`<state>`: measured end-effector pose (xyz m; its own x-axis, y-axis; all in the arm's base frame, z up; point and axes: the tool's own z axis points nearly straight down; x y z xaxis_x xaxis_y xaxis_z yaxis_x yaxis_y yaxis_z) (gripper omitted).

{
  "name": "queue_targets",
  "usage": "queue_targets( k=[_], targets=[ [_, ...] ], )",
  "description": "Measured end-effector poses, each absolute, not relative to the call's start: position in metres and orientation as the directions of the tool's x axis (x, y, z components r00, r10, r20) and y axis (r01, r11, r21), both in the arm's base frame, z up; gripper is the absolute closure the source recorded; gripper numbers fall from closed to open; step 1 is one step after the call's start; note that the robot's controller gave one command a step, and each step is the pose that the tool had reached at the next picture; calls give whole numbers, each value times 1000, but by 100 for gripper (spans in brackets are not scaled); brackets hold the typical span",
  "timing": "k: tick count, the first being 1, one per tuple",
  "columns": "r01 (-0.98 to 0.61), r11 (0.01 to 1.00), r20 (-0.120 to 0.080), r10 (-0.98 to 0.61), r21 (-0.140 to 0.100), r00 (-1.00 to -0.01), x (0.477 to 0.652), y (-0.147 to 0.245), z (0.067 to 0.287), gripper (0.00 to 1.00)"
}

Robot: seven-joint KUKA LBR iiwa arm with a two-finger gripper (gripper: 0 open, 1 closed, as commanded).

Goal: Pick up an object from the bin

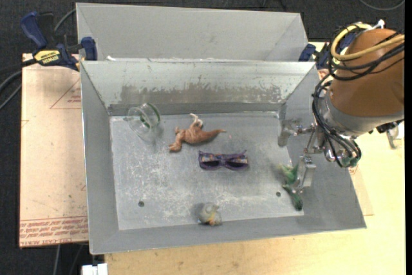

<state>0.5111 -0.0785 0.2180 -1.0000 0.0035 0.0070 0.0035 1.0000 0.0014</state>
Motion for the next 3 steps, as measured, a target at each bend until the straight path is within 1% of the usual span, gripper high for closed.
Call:
queue_targets(
  k=[1, 2, 3],
  targets=[
    [0, 1000, -1, 0, 0, -1000, 513, -78, 222, 0],
    [-119, 993, 1, -119, 1, -993, 512, -73, 140, 0],
    [-51, 999, -7, -51, 3, -999, 549, -23, 135, 0]
  ],
)
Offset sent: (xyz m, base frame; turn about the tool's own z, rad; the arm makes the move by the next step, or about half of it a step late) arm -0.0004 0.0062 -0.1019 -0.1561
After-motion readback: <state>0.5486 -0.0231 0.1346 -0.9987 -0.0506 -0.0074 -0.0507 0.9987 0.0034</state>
